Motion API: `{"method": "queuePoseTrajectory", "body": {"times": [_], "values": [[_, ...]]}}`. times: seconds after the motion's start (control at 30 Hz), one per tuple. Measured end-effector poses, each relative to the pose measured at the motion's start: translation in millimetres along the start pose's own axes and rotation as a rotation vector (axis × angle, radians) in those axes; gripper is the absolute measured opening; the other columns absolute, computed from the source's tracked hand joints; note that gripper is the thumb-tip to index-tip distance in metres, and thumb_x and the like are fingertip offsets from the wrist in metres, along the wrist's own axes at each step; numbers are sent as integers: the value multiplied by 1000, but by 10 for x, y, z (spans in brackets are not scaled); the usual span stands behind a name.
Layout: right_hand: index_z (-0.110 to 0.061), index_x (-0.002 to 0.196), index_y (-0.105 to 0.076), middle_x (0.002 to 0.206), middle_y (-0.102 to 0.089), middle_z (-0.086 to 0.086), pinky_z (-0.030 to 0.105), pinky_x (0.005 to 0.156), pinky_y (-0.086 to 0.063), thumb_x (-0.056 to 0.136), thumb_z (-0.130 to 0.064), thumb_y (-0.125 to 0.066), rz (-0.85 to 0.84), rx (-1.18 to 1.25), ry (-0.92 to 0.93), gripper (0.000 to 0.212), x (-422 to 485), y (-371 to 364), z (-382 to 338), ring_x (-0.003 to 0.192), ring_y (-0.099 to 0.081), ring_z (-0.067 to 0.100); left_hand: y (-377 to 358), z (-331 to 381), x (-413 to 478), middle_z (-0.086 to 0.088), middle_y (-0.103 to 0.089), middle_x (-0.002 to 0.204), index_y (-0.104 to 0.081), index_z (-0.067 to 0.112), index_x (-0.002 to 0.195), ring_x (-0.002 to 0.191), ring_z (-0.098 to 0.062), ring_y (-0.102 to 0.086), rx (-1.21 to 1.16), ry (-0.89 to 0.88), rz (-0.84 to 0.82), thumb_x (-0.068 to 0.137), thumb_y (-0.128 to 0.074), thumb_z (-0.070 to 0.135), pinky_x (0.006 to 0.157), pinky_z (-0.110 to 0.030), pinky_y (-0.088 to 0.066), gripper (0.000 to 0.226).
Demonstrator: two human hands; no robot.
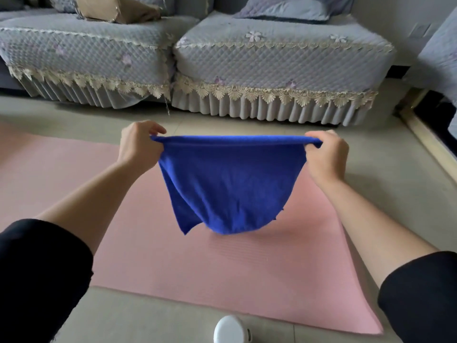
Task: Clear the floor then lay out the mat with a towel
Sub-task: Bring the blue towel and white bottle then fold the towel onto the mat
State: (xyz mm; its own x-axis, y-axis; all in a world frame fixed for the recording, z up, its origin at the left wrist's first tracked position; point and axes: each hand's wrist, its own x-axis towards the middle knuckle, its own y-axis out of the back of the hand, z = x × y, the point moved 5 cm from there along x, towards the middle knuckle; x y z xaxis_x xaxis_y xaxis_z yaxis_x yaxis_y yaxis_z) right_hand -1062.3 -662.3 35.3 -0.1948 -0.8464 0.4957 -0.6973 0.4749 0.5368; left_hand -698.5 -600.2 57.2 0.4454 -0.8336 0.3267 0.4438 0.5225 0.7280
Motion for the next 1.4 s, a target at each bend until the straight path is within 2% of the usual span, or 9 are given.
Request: {"method": "queuePoseTrajectory", "body": {"times": [0.23, 0.43, 0.63, 0.83, 0.9, 1.03, 1.13, 1.27, 1.4], "values": [[5, 62, -54, 65, -49, 6, 20, 64, -39, 64, -8, -50, 76, 235, -160, 13, -391, 56, 423, 79, -53, 16, -121, -323, -429, 9, -61, 56, -68, 24, 67, 49, 3, -54, -192, -30, -41, 62, -59, 6, 46, -4, -37, 21], [-6, 46, -37, 57, -37, -2, 18, 43, -22, 48, -9, -43, -441, 197, -361, 6, -1172, -182, 1103, 52, -29, 13, -870, -1052, -1307, 6, -54, 41, -69, 24, 49, 44, -11, -46, -40, 226, -796, 48, -54, 17, 47, -20, -35, 17], [-21, 45, -27, 49, -23, -4, 25, 45, -14, 47, -11, -48, -951, -14, -668, 23, -1884, -373, 1697, 50, -17, 13, -1364, -1519, -1919, -1, -45, 46, -62, 13, 54, 47, -16, -39, 47, 419, -1184, 63, -53, 7, 44, -20, -33, 15], [-9, 54, -41, 57, -37, 1, 29, 55, -26, 65, -8, -61, -681, 42, -742, 22, -1680, -658, 2021, 57, -32, 17, -1618, -1671, -1483, 3, -49, 51, -65, 11, 64, 51, -17, -39, -246, 568, -781, 74, -55, 0, 49, -22, -37, 18], [-2, 73, -62, 67, -56, 2, 29, 60, -38, 71, -10, -65, -526, 107, -722, 9, -1507, -799, 2045, 64, -48, 17, -1685, -1630, -1233, -1, -56, 62, -70, 14, 73, 54, -16, -44, -364, 544, -561, 77, -57, 2, 53, -24, -42, 18], [-15, 122, -56, 114, -65, 0, 30, 82, -47, 80, -25, -67, -348, 44, -651, 44, -1358, -1093, 2097, 101, -60, 19, -1959, -1596, -1043, 2, -66, 107, -62, 24, 118, 86, -16, -64, -478, 467, -324, 83, -66, 14, 78, -33, -52, 37], [-11, 137, -40, 137, -51, 9, 40, 98, -42, 82, -34, -65, -438, -181, -739, 65, -1664, -1242, 2297, 122, -50, 29, -2187, -1551, -1381, -3, -55, 136, -53, 23, 132, 122, -23, -54, -132, 199, -358, 85, -65, 23, 98, -39, -43, 48], [-1, 112, -45, 117, -51, 15, 41, 81, -47, 74, -36, -71, -453, -299, -868, 57, -2048, -1259, 2429, 103, -53, 34, -2569, -1508, -2129, 4, -15, 160, -35, 40, 143, 149, -22, -8, 184, -156, -702, 94, -48, 41, 118, -42, -13, 51], [-3, 103, -47, 92, -53, 9, 31, 61, -38, 77, -12, -67, -525, -59, -1000, 34, -2019, -1353, 2342, 74, -50, 23, -2699, -1605, -2329, 13, 7, 161, -13, 52, 145, 148, -17, 13, 311, -145, -788, 97, -31, 49, 119, -41, 5, 51]]}}
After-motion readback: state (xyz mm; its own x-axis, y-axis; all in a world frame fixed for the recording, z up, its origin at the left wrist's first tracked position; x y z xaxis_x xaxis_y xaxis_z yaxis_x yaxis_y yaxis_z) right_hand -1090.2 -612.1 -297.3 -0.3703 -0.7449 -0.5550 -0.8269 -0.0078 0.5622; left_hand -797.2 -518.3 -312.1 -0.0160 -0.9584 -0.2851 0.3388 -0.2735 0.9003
